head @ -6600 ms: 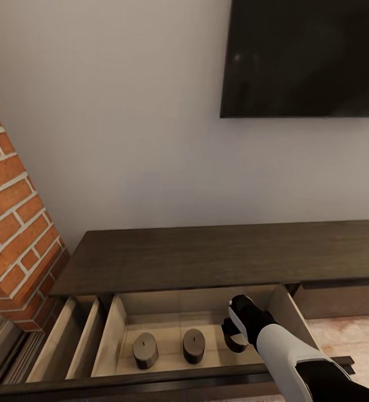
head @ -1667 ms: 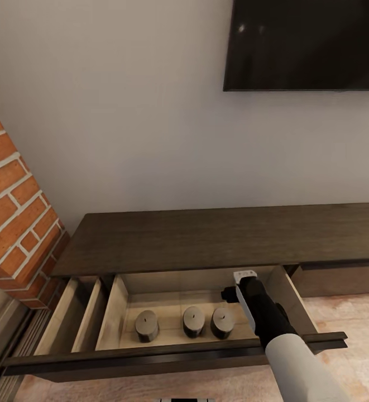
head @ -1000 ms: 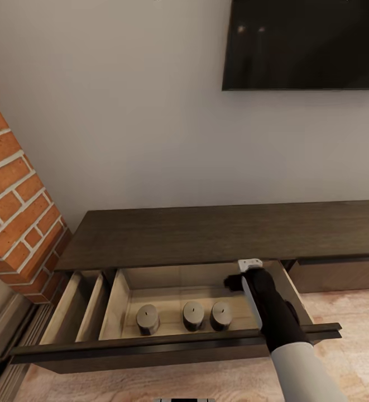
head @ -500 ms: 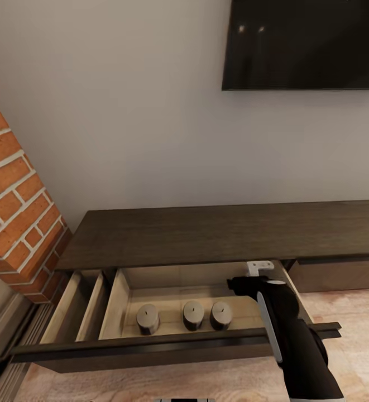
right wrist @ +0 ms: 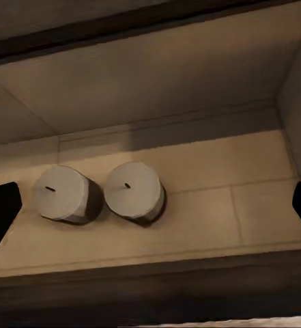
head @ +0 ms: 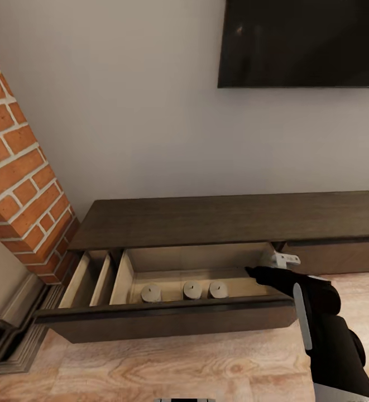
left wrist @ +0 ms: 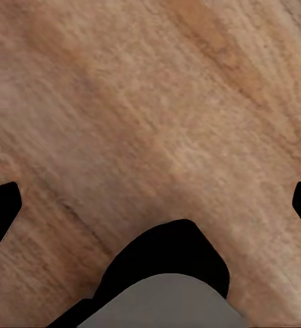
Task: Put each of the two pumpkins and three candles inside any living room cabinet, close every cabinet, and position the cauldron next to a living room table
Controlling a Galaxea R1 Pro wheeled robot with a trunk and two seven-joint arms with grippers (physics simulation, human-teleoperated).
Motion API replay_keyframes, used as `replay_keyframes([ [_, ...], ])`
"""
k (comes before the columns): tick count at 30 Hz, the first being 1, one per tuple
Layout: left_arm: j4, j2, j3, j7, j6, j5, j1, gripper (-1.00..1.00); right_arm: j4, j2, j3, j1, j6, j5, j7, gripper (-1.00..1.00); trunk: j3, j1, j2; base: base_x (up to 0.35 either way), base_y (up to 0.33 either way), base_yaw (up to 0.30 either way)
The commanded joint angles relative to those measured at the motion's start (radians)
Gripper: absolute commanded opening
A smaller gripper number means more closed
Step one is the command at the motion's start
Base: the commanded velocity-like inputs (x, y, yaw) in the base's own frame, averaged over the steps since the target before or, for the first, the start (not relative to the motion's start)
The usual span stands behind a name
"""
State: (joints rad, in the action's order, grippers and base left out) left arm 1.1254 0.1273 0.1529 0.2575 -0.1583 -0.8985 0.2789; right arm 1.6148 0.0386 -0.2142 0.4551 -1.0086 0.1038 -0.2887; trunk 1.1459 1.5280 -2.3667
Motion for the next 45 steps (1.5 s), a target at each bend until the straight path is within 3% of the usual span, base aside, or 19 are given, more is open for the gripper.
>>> replay_keyframes([
  [1, 0.003, 0.000, 0.000, 0.005, -0.004, -0.008, 0.000, 1.00, 0.001, -0.001, -0.034, 0.006, -0.002, 0.010, -0.078, 1.00, 0.001, -0.001, 0.000, -0.344, 0.000, 0.000],
  [5, 0.003, 0.000, -0.005, 0.005, -0.004, -0.008, 0.000, 1.00, 0.002, -0.011, -0.120, 0.012, 0.007, 0.009, -0.251, 1.00, 0.001, -0.001, 0.000, -0.345, 0.000, 0.000],
  [6, 0.003, 0.000, -0.012, 0.005, -0.004, -0.008, 0.000, 1.00, 0.002, -0.026, -0.182, 0.013, 0.012, 0.009, -0.368, 1.00, 0.001, -0.001, 0.000, -0.277, 0.000, 0.000],
  [8, 0.003, 0.000, -0.020, 0.005, -0.004, -0.008, -0.001, 1.00, 0.002, -0.045, -0.246, 0.012, 0.022, 0.009, -0.486, 1.00, 0.001, -0.001, 0.000, -0.199, 0.000, 0.000],
  [9, 0.003, 0.001, -0.025, 0.005, -0.004, -0.008, -0.001, 1.00, 0.002, -0.059, -0.305, 0.009, 0.029, 0.009, -0.588, 1.00, 0.001, -0.001, 0.000, -0.113, 0.000, 0.000],
  [13, 0.004, 0.001, -0.032, 0.005, -0.004, -0.008, -0.001, 1.00, 0.002, -0.071, -0.402, 0.003, 0.037, 0.009, -0.719, 1.00, 0.001, -0.001, 0.000, -0.062, 0.000, 0.000],
  [16, 0.004, 0.001, -0.034, 0.005, -0.004, -0.008, -0.001, 1.00, 0.001, -0.059, -0.430, -0.010, 0.035, 0.010, -0.756, 1.00, 0.001, -0.001, 0.000, -0.023, 0.000, 0.000],
  [22, 0.004, 0.001, -0.035, 0.005, -0.004, -0.008, -0.001, 1.00, -0.021, 0.040, -0.448, -0.079, 0.037, 0.015, -0.778, 1.00, 0.001, -0.001, 0.000, -0.006, 0.000, 0.000],
  [26, 0.003, 0.002, -0.035, 0.005, -0.004, -0.007, -0.001, 1.00, -0.142, 0.078, -0.477, -0.110, 0.062, -0.003, -0.781, 1.00, 0.001, -0.001, 0.000, -0.001, 0.000, 0.000],
  [29, 0.003, 0.002, -0.035, 0.005, -0.004, -0.006, -0.001, 1.00, -0.218, 0.107, -0.511, -0.119, 0.131, -0.042, -0.780, 1.00, 0.001, -0.001, 0.000, 0.000, 0.000, 0.000],
  [37, 0.002, 0.003, -0.034, 0.005, -0.004, -0.004, -0.002, 1.00, -0.306, 0.127, -0.535, -0.122, 0.194, -0.075, -0.734, 1.00, 0.001, -0.001, 0.000, 0.000, 0.000, 0.000],
  [40, 0.002, 0.003, -0.033, 0.005, -0.004, -0.004, -0.003, 1.00, -0.399, 0.126, -0.537, -0.113, 0.202, -0.086, -0.722, 1.00, 0.001, -0.001, 0.000, 0.000, 0.000, 0.000],
  [45, 0.002, 0.004, -0.033, 0.005, -0.004, -0.004, -0.003, 1.00, -0.535, 0.122, -0.554, -0.074, 0.240, -0.150, -0.712, 1.00, 0.001, -0.001, 0.000, 0.000, 0.000, 0.000],
])
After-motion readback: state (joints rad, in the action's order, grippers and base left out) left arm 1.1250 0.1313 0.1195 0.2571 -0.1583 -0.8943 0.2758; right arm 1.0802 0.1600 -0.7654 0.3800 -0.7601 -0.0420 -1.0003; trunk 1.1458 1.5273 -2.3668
